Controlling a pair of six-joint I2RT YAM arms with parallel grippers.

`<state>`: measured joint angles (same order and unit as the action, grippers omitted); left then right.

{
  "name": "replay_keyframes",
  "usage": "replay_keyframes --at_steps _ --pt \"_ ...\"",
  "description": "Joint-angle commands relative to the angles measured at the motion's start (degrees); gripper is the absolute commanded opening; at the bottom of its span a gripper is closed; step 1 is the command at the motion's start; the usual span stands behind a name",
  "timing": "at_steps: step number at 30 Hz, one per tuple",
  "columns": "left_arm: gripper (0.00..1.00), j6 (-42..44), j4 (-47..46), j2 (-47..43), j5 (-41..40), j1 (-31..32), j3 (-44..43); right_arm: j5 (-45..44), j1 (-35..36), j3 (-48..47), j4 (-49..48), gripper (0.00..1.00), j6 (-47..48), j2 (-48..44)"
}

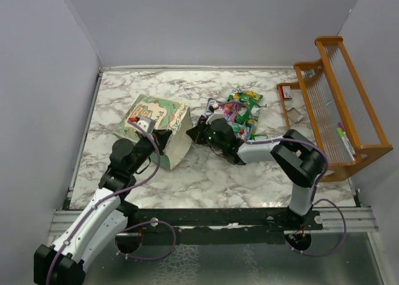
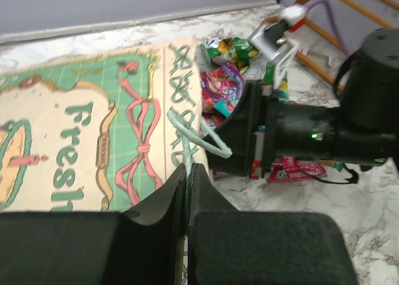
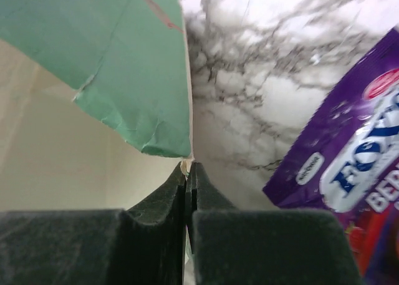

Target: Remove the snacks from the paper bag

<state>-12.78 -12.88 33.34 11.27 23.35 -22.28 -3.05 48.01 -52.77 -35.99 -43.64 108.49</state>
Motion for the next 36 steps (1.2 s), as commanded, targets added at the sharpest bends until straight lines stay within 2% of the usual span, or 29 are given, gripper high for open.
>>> replay_keyframes --at_steps 1,6,10,12,19,24,28,31,36 --pt "0.00 -0.23 -3.06 5.22 -2.36 -0.06 -4.62 -7.93 -0.37 3.72 -5.63 0.01 5.33 -5.42" --pt "0.00 -0.49 7.45 -1.05 -11.48 -0.15 -4.04 -1.42 1.81 10.20 -8.43 0.07 5.00 -7.19" --pt "0.00 -3.48 17.45 -7.97 -21.17 -0.12 -2.48 0.02 3.75 13.58 -9.08 0.18 6.62 -6.70" --pt "0.00 -4.90 19.32 -10.79 -22.30 -0.08 -1.41 -0.03 3.76 15.69 -10.67 0.20 8.36 -7.37" --pt "0.00 -7.62 16.46 -12.31 -20.15 -0.14 0.14 2.81 3.76 16.22 -7.57 0.49 17.20 -11.18" --pt "0.00 -7.01 14.31 -9.86 -15.79 -0.12 -0.21 9.48 3.97 21.56 -13.47 0.54 38.73 -16.98" --pt "0.00 -4.44 12.75 -9.91 -11.86 -0.05 -1.09 20.81 6.49 25.88 -16.09 0.55 65.20 -21.59" --pt "0.00 -1.81 11.33 -10.54 -9.25 -0.06 -1.47 26.67 10.98 27.64 -17.26 0.55 85.52 -21.27" --pt "0.00 1.22 9.09 -10.19 -5.95 -0.11 -1.66 22.78 16.83 20.26 -16.94 0.54 97.67 -14.00"
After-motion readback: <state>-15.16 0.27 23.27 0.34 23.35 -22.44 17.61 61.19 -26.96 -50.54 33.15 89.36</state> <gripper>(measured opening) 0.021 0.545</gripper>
